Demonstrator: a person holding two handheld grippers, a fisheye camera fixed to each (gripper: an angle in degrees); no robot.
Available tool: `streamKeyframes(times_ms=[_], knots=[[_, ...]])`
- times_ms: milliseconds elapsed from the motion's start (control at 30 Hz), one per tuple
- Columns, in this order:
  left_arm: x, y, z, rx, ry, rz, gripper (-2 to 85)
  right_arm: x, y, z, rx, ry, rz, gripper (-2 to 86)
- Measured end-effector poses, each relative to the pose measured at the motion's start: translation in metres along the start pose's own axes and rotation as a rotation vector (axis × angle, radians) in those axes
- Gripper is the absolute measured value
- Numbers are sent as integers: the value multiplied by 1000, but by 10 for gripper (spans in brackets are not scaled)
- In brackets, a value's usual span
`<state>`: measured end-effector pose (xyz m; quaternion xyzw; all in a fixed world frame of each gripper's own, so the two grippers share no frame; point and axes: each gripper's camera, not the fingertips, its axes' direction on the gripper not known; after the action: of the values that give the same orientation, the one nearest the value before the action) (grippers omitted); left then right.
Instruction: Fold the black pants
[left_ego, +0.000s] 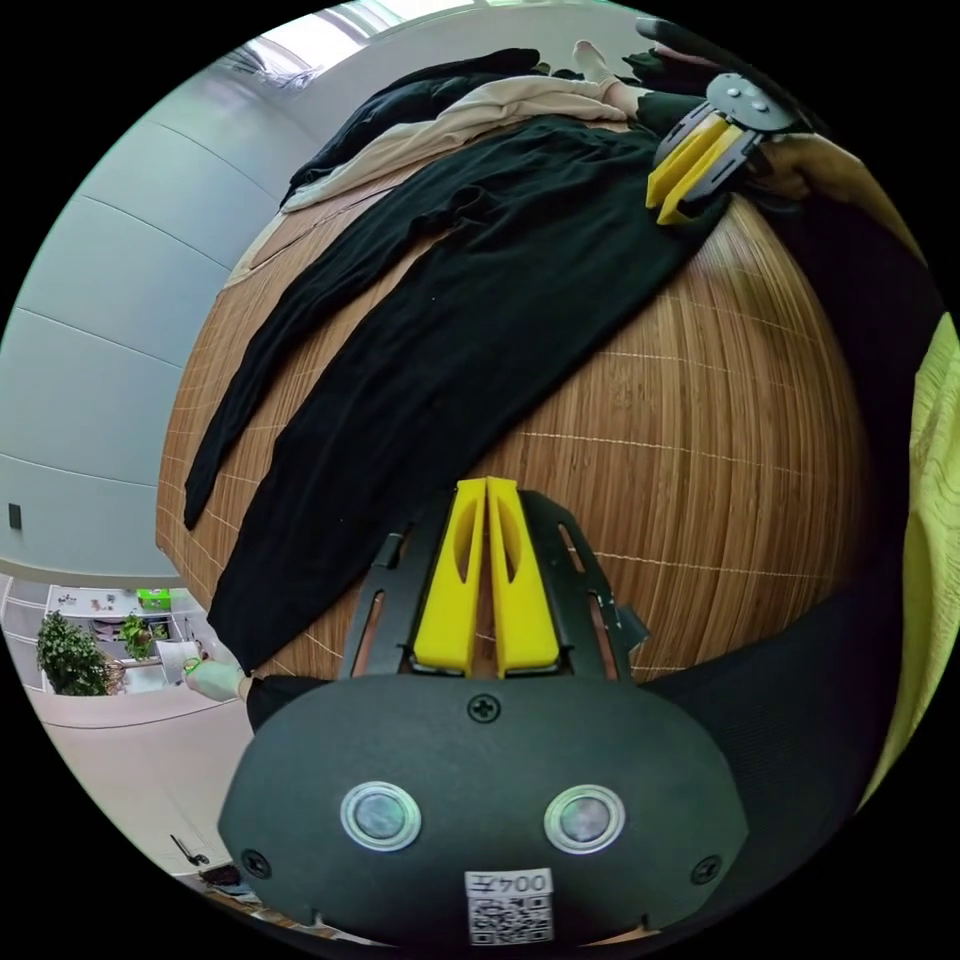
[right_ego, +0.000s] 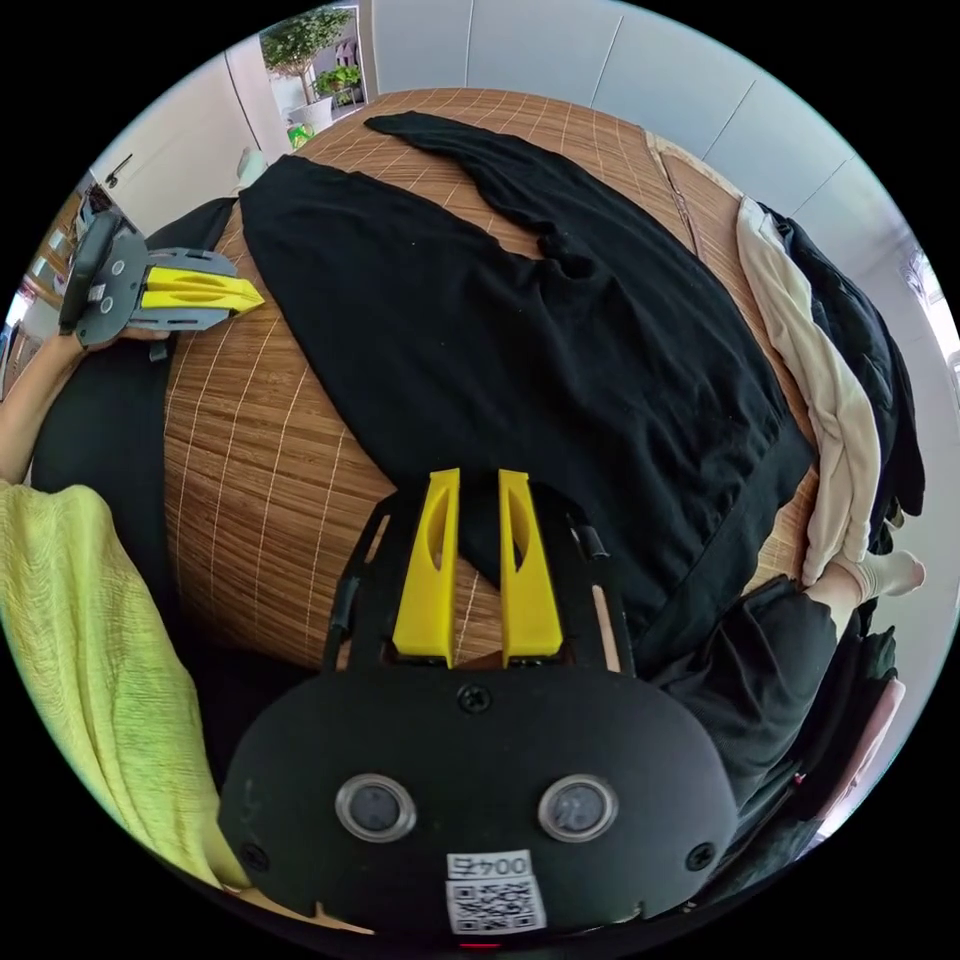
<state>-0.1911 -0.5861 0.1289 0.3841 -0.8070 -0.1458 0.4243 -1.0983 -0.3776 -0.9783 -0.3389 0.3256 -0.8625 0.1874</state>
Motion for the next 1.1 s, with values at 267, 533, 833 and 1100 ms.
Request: streamKeyframes(times_ms=[267, 533, 833, 1100], knots=[[5, -4, 16, 1, 20, -14, 3, 112, 26, 21, -39, -100, 401, 109], [9, -6, 32, 13, 31, -18, 6, 207, 61, 13, 137, -156, 554, 88], [29, -23, 33, 35, 56, 41, 75, 298, 39, 71, 27, -151, 476, 82], [85, -126, 2, 294, 208, 210, 96, 313, 71, 68, 175, -155, 508, 79]])
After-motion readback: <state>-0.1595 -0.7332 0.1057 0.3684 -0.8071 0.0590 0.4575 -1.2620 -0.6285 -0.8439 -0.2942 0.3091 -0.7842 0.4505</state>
